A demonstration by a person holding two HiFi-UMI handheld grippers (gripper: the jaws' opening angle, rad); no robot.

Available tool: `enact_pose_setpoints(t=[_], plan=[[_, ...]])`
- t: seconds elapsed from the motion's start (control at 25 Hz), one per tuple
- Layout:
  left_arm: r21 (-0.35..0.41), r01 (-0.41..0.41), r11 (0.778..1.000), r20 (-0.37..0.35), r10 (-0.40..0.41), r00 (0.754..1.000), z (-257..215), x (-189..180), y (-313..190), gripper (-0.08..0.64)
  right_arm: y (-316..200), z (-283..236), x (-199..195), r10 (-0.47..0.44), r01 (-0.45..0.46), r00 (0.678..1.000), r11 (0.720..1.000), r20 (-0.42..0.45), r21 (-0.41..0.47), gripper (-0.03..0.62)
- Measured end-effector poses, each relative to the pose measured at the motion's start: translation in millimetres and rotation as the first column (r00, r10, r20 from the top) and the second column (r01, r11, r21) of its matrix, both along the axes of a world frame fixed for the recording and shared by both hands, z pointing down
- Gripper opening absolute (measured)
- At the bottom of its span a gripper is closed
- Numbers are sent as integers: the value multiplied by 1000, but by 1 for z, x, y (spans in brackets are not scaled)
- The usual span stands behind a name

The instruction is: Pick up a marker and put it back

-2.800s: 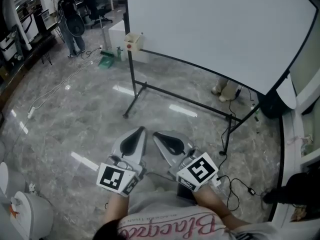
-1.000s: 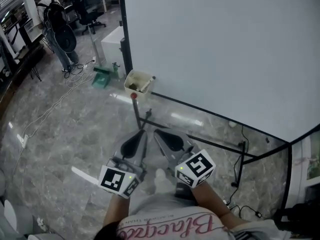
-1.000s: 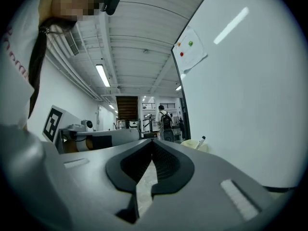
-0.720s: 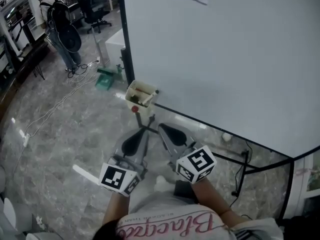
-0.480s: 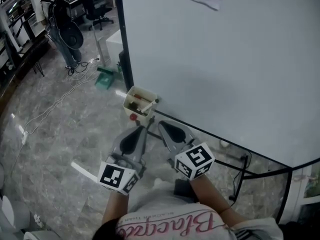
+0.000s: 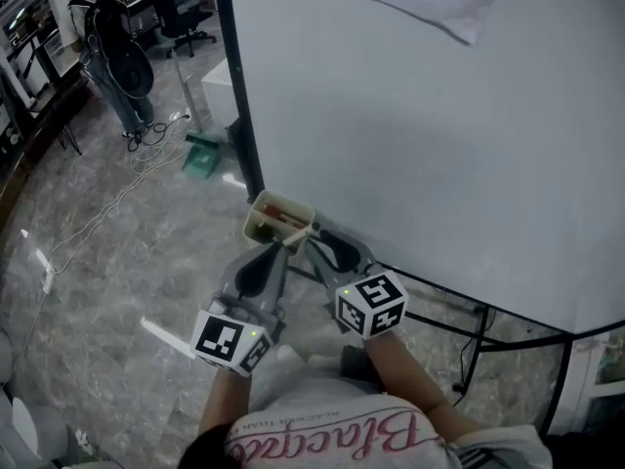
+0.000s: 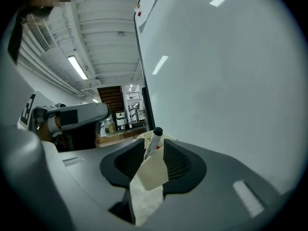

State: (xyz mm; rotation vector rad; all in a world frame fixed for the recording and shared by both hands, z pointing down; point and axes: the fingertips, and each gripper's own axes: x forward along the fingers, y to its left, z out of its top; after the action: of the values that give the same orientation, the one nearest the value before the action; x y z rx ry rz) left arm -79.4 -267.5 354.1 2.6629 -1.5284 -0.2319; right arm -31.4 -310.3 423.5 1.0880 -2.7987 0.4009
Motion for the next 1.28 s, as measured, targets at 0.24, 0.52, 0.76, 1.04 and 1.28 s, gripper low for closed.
enact_pose_setpoints(t=[0.24,0.52,0.76,1.04,1.28], plan=[[-5,-17,1000,2,17,1000,2,-6,-17,-2,-16,0,-13,-3,3,1000,1000,0,8,98],[10,0,1000,-4,0,1000,-3,-19,-22,-2,-18,-16,-34,-66,63,997,995,37,71,78],[37,19,999,-17,-19,1000,-13,-30,-22,-2,-4,-53,-41,-120,103,988,980,92,171,71],[90,-8,996,-33,11,999,-30,-23,-24,-2,18,-110,-23,-110,77,991,936,80,344,70],[154,0,988,27,-4,1000,-40,-14,-23,-3,26,-124,-9,-90,49,992,920,87,389,71]])
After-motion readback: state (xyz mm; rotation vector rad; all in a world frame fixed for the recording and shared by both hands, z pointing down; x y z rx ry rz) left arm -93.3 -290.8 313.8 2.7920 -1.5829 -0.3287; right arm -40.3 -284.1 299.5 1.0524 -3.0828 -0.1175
